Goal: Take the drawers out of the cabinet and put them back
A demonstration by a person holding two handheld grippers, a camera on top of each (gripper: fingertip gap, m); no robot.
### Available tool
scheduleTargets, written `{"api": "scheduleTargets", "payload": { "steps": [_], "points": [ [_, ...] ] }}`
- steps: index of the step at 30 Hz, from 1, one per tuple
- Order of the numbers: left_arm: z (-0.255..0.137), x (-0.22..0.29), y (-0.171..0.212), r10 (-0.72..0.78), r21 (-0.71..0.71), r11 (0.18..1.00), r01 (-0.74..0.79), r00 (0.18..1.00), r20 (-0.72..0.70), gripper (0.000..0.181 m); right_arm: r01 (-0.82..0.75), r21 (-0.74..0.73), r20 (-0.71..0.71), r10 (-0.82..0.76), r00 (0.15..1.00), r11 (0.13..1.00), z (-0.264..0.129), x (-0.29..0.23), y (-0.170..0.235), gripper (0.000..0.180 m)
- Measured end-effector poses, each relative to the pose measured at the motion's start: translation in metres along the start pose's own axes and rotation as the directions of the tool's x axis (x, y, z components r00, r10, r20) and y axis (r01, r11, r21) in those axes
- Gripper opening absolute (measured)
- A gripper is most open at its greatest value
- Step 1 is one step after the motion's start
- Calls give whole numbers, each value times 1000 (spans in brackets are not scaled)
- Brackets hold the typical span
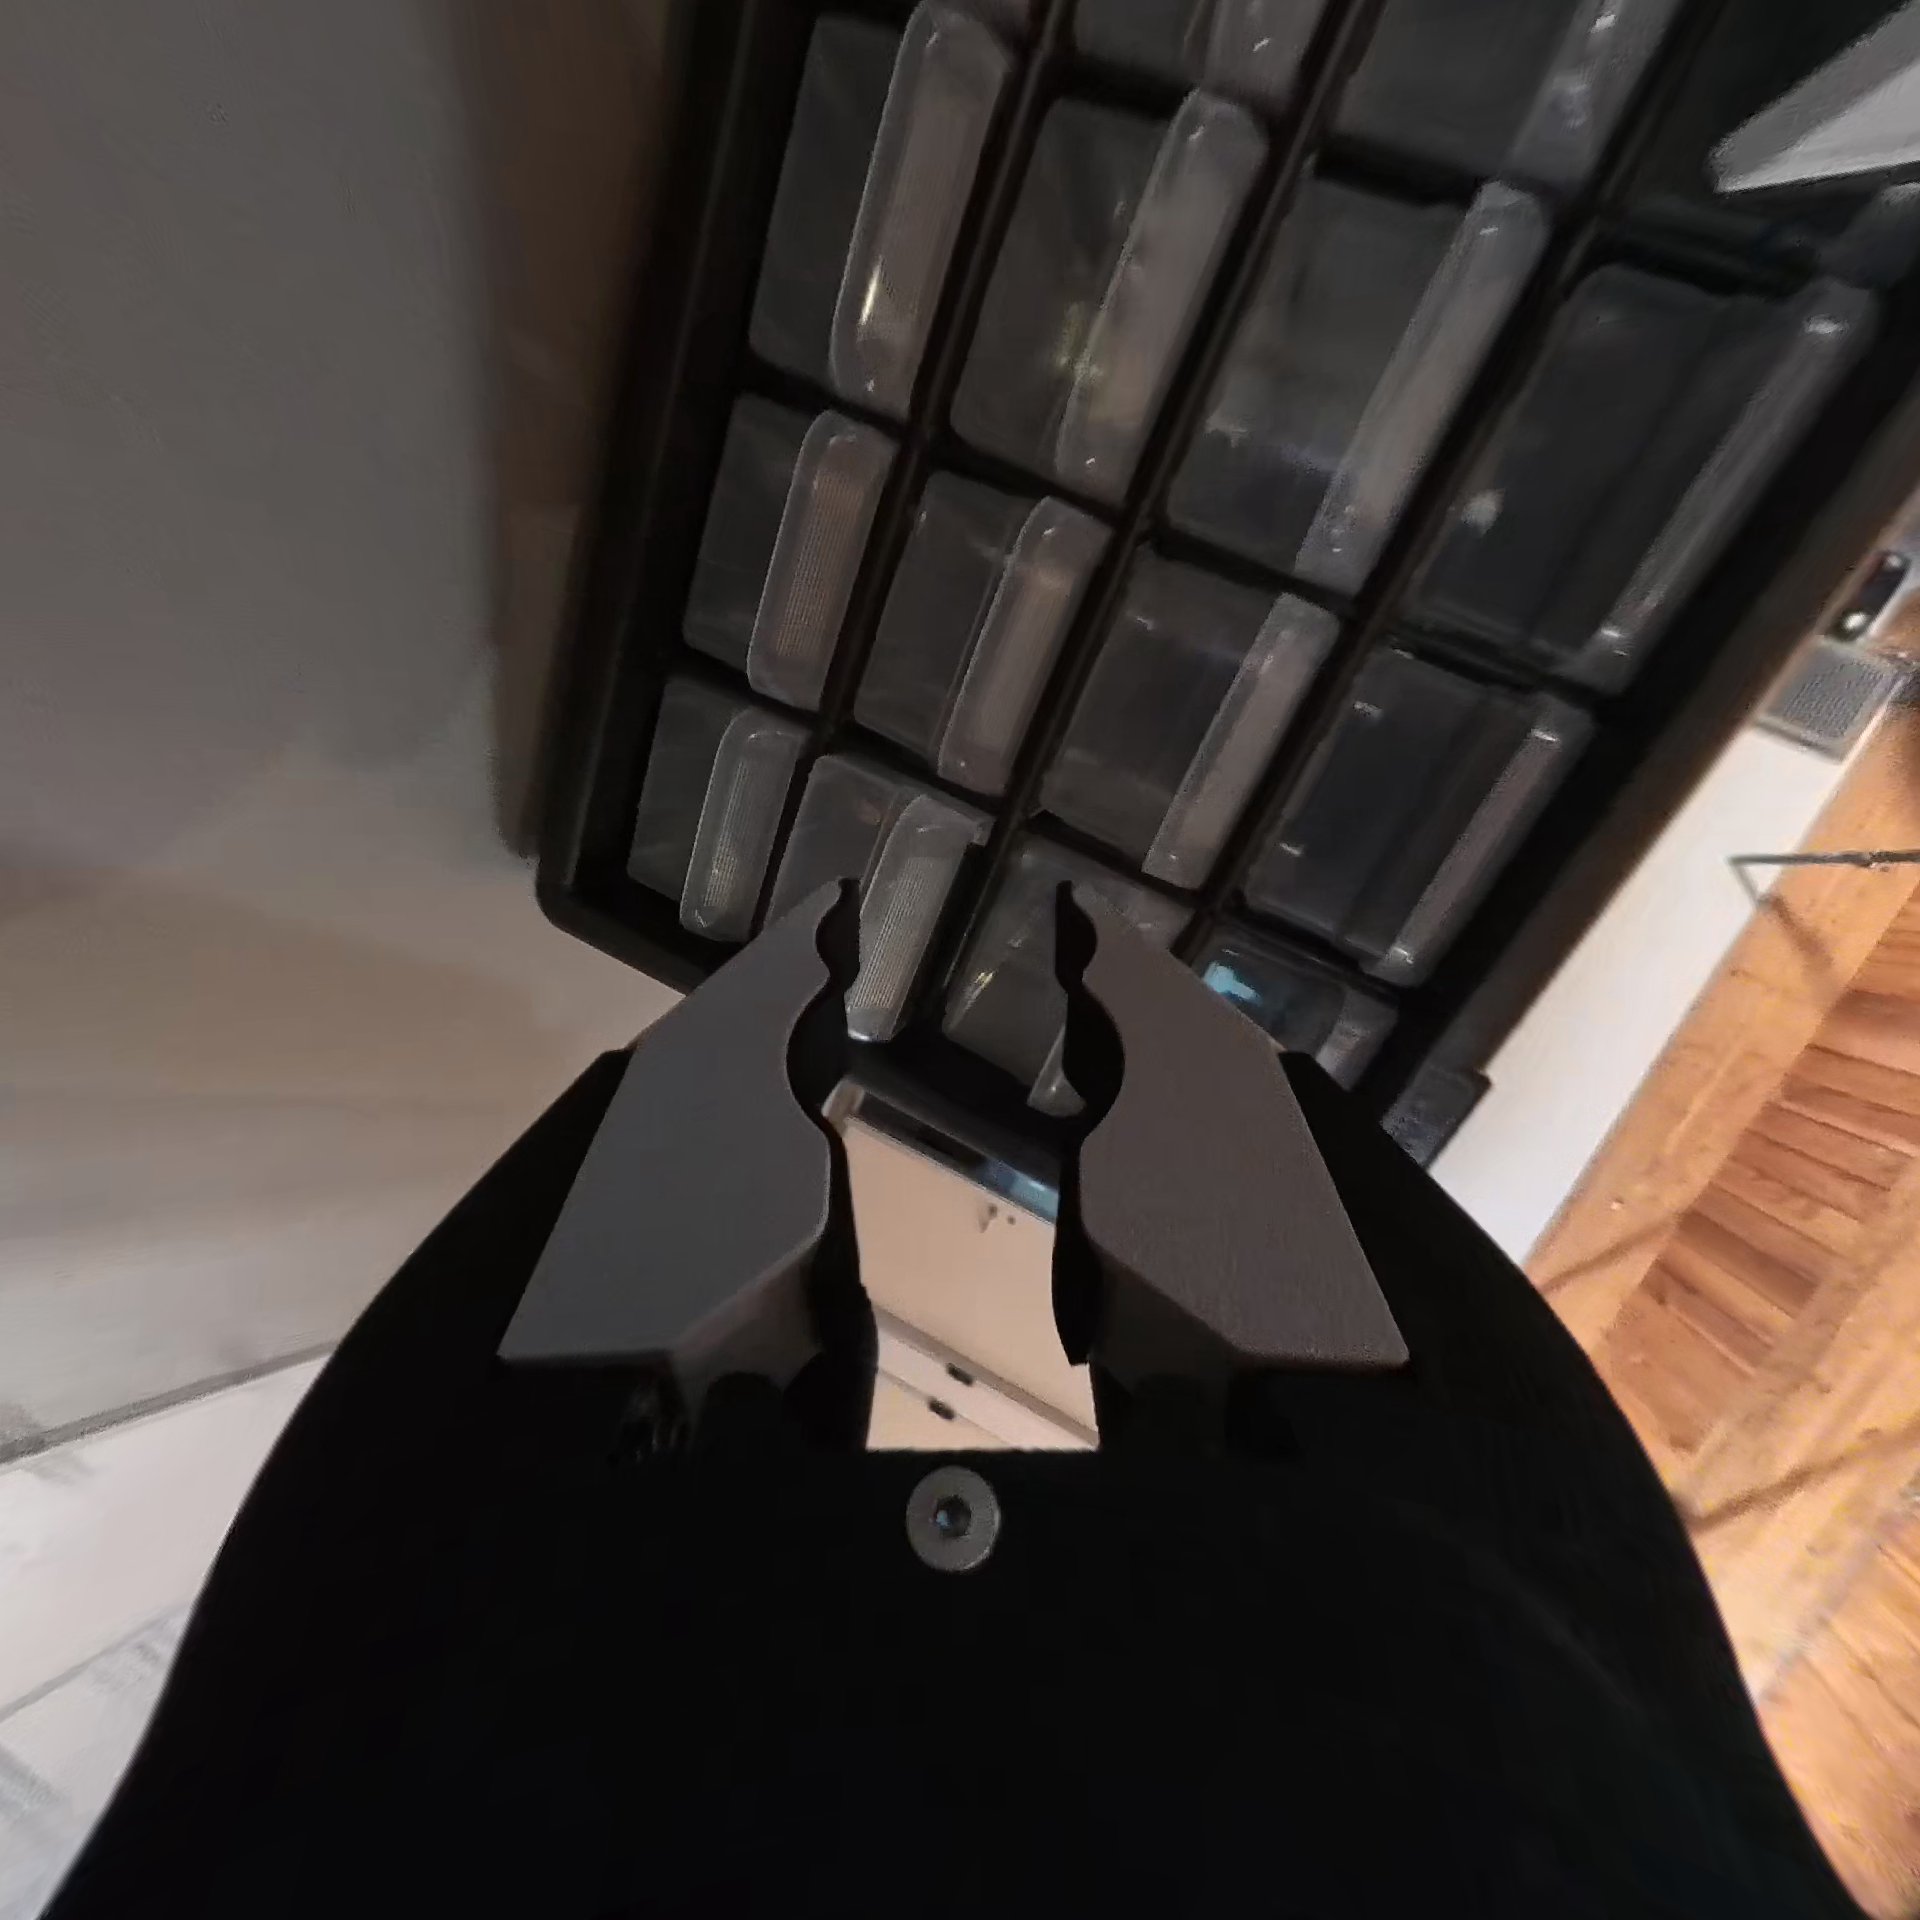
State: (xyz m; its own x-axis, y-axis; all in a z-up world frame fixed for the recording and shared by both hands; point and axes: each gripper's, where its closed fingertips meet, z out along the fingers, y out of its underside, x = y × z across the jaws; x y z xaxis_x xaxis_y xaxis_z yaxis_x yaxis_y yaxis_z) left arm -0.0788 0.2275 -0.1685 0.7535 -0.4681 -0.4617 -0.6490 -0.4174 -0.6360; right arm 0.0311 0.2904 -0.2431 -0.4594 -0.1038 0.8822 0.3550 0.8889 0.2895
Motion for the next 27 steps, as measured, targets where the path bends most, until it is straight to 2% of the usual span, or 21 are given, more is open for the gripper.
{"api": "scheduleTargets", "payload": {
  "steps": [1,5,10,16,18,20,22,23,25,27],
  "points": [
    [0,0,0,0,1,1000,0,1000,0,105,-21,8,3,21,1000,1000,-4,1,-2,36],
    [0,0,0,0,0,1000,0,1000,2,105,-19,-30,112,22,993,999,-3,-15,-3,1],
    [0,0,0,1,-2,1000,-1,1000,6,105,-2,-156,160,28,987,988,17,-26,14,0],
    [0,0,0,-1,-1,1000,1,1000,5,104,-27,-226,175,68,982,974,28,-33,19,0],
    [0,-1,0,3,-1,1000,-3,1000,9,104,-93,-218,179,134,975,971,23,-34,14,7],
    [0,-1,0,6,2,1000,-6,1000,16,104,-239,-173,150,266,952,955,14,-27,1,13],
    [1,-2,0,27,9,1000,-27,999,43,106,-445,-82,81,451,889,892,3,-11,-14,23],
    [2,-4,1,49,20,999,-51,996,75,101,-562,-15,40,562,826,827,-4,-1,-22,32],
    [-4,-9,-6,47,118,991,-68,984,171,90,-756,127,-28,764,644,642,-17,18,-32,41],
    [-26,-11,-19,-56,296,955,-26,962,267,93,-861,203,-87,885,458,465,-24,24,-27,50]
  ]
}}
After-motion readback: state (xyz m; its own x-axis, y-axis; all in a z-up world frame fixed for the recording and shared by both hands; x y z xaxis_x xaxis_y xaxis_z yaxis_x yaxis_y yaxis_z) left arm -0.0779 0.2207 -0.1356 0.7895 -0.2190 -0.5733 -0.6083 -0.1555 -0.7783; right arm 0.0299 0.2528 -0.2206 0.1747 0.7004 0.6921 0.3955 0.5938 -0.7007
